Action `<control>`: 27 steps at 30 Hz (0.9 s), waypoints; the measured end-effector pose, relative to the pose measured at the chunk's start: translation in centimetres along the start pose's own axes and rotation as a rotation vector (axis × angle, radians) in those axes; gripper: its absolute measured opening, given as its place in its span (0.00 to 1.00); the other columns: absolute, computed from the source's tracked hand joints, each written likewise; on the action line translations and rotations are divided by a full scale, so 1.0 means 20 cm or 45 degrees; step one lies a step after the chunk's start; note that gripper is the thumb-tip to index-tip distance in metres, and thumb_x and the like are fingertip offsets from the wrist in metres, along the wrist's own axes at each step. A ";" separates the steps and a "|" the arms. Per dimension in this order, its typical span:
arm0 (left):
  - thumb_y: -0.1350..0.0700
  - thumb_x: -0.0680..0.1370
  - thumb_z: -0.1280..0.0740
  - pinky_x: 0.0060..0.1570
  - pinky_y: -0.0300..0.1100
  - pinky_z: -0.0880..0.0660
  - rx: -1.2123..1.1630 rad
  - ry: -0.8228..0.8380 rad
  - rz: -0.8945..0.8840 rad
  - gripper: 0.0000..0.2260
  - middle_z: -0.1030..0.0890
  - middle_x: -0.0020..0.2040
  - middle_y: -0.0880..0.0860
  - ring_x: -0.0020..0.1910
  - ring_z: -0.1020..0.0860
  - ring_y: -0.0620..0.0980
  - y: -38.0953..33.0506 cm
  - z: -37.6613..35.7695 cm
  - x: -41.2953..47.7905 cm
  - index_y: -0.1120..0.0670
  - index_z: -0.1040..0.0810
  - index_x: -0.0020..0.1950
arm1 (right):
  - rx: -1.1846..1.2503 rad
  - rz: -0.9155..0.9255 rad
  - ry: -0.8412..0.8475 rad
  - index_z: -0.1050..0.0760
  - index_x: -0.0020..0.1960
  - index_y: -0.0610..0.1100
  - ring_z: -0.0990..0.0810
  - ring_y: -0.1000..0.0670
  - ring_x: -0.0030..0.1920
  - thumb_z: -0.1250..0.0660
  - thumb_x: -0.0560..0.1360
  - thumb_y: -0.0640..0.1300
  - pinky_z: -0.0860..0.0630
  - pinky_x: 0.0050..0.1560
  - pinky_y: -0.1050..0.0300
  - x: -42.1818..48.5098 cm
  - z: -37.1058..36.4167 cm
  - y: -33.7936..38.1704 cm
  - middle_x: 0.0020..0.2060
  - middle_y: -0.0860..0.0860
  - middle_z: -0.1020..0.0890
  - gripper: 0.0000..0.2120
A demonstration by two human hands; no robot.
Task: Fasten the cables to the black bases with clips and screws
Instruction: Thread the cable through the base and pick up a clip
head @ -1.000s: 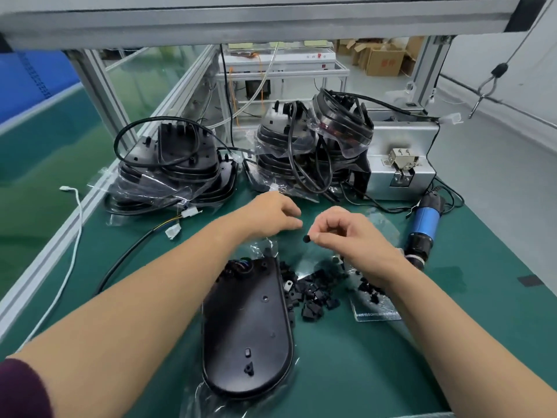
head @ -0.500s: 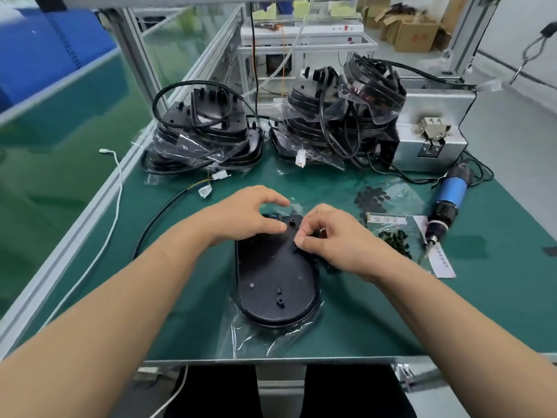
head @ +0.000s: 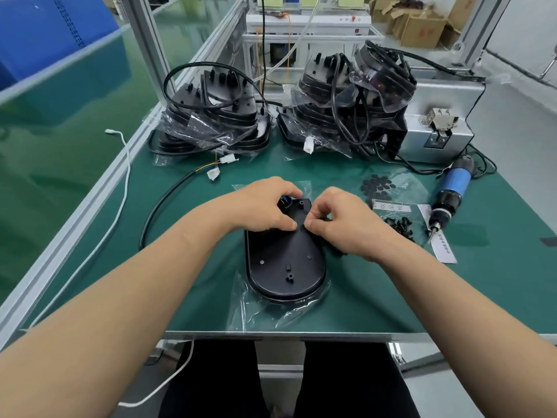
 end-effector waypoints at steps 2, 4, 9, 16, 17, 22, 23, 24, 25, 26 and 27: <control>0.55 0.73 0.27 0.59 0.36 0.36 0.005 -0.006 0.001 0.28 0.29 0.68 0.49 0.66 0.30 0.48 0.00 0.00 0.00 0.49 0.30 0.72 | 0.001 -0.011 -0.005 0.18 0.43 0.45 0.22 0.48 0.50 0.31 0.76 0.44 0.24 0.53 0.49 0.00 0.00 0.00 0.49 0.50 0.24 0.05; 0.56 0.73 0.28 0.59 0.36 0.36 -0.005 -0.008 0.002 0.28 0.29 0.69 0.49 0.67 0.30 0.48 0.01 0.00 0.01 0.49 0.30 0.72 | 0.028 -0.030 -0.002 0.18 0.42 0.46 0.21 0.46 0.48 0.30 0.76 0.44 0.22 0.51 0.47 0.00 0.00 0.00 0.46 0.49 0.21 0.05; 0.57 0.73 0.27 0.59 0.35 0.37 -0.015 -0.009 0.003 0.28 0.29 0.70 0.50 0.67 0.31 0.48 0.01 0.00 0.01 0.50 0.30 0.73 | 0.028 -0.036 0.018 0.21 0.35 0.50 0.18 0.42 0.44 0.30 0.75 0.43 0.19 0.46 0.43 0.00 0.01 0.01 0.41 0.45 0.18 0.10; 0.57 0.73 0.27 0.56 0.33 0.38 -0.023 -0.024 -0.002 0.28 0.28 0.69 0.50 0.66 0.30 0.48 0.00 0.00 0.01 0.51 0.30 0.72 | -0.044 -0.017 0.006 0.21 0.35 0.51 0.18 0.45 0.44 0.31 0.75 0.43 0.19 0.45 0.46 0.01 0.00 0.01 0.41 0.49 0.19 0.10; 0.58 0.73 0.27 0.57 0.33 0.37 -0.026 -0.023 -0.001 0.28 0.28 0.69 0.50 0.66 0.30 0.48 0.00 0.00 0.01 0.51 0.30 0.73 | -0.044 -0.018 0.008 0.22 0.35 0.51 0.18 0.45 0.44 0.31 0.75 0.44 0.19 0.46 0.46 0.01 0.00 0.01 0.41 0.48 0.19 0.11; 0.57 0.73 0.27 0.58 0.34 0.37 -0.028 -0.017 0.006 0.29 0.28 0.70 0.50 0.67 0.30 0.48 0.00 0.00 0.01 0.51 0.30 0.73 | 0.028 -0.037 0.016 0.19 0.36 0.48 0.17 0.40 0.42 0.29 0.74 0.44 0.18 0.44 0.42 0.02 0.00 -0.01 0.41 0.43 0.17 0.08; 0.57 0.73 0.27 0.58 0.34 0.37 -0.029 -0.017 0.006 0.29 0.28 0.70 0.50 0.67 0.30 0.48 0.00 -0.01 0.01 0.51 0.30 0.73 | 0.044 -0.037 0.023 0.19 0.37 0.48 0.18 0.39 0.43 0.29 0.74 0.43 0.19 0.45 0.41 0.02 0.00 -0.01 0.41 0.43 0.17 0.07; 0.57 0.73 0.27 0.57 0.34 0.37 -0.029 -0.017 0.005 0.29 0.28 0.70 0.50 0.67 0.30 0.48 0.00 -0.01 0.01 0.51 0.30 0.73 | 0.061 -0.039 0.028 0.19 0.36 0.47 0.18 0.39 0.44 0.29 0.74 0.43 0.19 0.47 0.41 0.02 0.00 -0.01 0.42 0.42 0.17 0.07; 0.57 0.73 0.27 0.56 0.33 0.38 -0.029 -0.019 0.005 0.29 0.28 0.70 0.50 0.67 0.31 0.48 0.01 -0.01 0.01 0.51 0.30 0.73 | 0.078 -0.047 0.030 0.19 0.36 0.48 0.18 0.39 0.44 0.29 0.74 0.43 0.19 0.47 0.41 0.02 -0.01 -0.02 0.42 0.42 0.17 0.07; 0.57 0.73 0.27 0.56 0.33 0.38 -0.031 -0.023 0.004 0.28 0.28 0.70 0.50 0.67 0.31 0.48 0.01 -0.01 0.01 0.51 0.30 0.73 | 0.094 -0.057 0.030 0.19 0.36 0.48 0.18 0.38 0.44 0.28 0.73 0.43 0.19 0.46 0.41 0.02 -0.01 -0.02 0.42 0.42 0.17 0.08; 0.57 0.73 0.27 0.55 0.33 0.38 -0.033 -0.027 0.005 0.28 0.28 0.70 0.50 0.67 0.31 0.48 0.01 -0.01 0.01 0.51 0.30 0.73 | 0.112 -0.067 0.030 0.19 0.35 0.49 0.18 0.39 0.42 0.28 0.73 0.43 0.20 0.45 0.42 0.02 -0.01 -0.02 0.42 0.42 0.17 0.08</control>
Point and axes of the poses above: each hand's wrist, its own x-axis towards the middle knuckle, its own z-axis out of the back of the hand, y = z × x, the point moved 7 cm from there along x, towards the middle knuckle
